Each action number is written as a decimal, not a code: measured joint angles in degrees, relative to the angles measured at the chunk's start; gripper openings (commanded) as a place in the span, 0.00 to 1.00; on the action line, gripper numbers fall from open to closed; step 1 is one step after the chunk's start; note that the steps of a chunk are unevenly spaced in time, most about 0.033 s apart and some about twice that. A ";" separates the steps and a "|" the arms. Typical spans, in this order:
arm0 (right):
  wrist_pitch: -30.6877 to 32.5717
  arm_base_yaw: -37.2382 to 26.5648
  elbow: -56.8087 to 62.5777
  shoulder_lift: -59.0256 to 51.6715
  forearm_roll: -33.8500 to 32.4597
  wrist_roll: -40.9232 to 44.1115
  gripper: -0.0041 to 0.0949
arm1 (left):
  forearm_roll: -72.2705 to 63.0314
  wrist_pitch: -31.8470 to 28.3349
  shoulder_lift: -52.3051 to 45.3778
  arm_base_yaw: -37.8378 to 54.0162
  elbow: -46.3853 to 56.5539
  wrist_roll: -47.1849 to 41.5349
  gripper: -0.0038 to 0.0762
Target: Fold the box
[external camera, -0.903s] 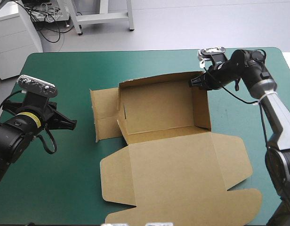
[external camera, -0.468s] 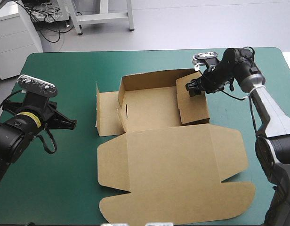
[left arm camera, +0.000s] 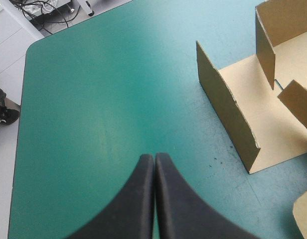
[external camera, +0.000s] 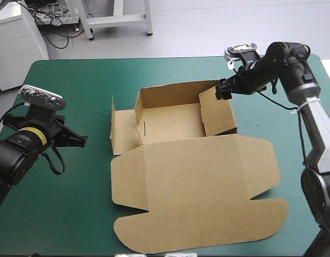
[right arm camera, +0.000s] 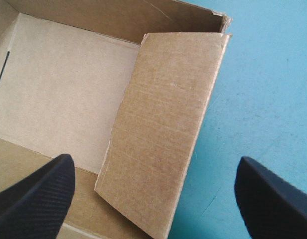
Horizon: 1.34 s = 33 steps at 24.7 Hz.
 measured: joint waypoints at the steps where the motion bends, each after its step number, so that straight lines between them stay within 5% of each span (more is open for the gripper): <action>1: 0.10 0.00 0.00 -0.41 -0.07 0.17 0.86 | 0.00 0.00 0.00 0.00 0.00 0.00 0.04; 19: -0.13 0.00 -0.06 12.61 -1.51 3.45 0.85 | 0.06 -0.23 0.00 0.00 0.00 -0.19 0.04; 21: -0.20 0.00 -0.06 14.39 -1.51 3.45 0.78 | 0.06 -0.28 0.00 0.00 0.00 -0.19 0.04; 29: -0.28 0.11 -0.26 16.57 -1.11 3.72 0.02 | 0.06 -0.29 0.00 0.00 0.00 -0.19 0.04; 33: -0.78 0.11 -0.26 16.57 -1.76 4.10 0.02 | 0.06 -0.29 0.00 0.00 0.00 -0.19 0.04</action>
